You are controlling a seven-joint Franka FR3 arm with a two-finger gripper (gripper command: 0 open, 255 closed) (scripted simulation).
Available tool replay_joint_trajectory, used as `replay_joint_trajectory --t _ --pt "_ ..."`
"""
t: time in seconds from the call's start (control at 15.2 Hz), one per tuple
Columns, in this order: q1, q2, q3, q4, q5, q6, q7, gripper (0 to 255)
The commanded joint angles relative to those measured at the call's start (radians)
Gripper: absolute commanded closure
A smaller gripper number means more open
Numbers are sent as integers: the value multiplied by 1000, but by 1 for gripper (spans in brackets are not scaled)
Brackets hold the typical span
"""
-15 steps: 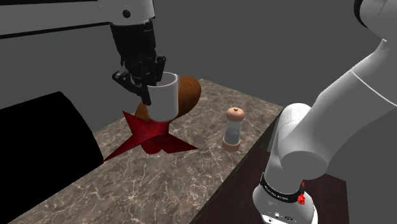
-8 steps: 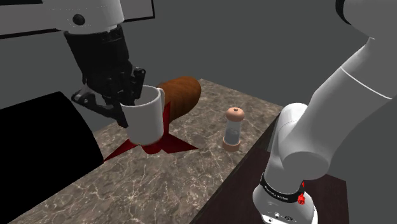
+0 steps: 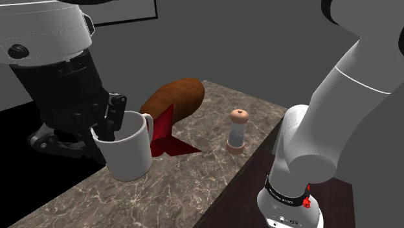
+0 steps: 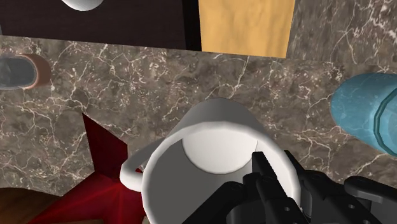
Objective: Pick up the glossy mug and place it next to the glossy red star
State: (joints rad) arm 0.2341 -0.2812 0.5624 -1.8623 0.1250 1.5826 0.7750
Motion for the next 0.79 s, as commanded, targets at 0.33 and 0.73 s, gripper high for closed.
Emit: replay_joint_trajectory --t 0.33,0.73 --pt "5 -16 4 -109 10 95 -6 255" --pt "9 -17 11 -190 15 175 -7 255"
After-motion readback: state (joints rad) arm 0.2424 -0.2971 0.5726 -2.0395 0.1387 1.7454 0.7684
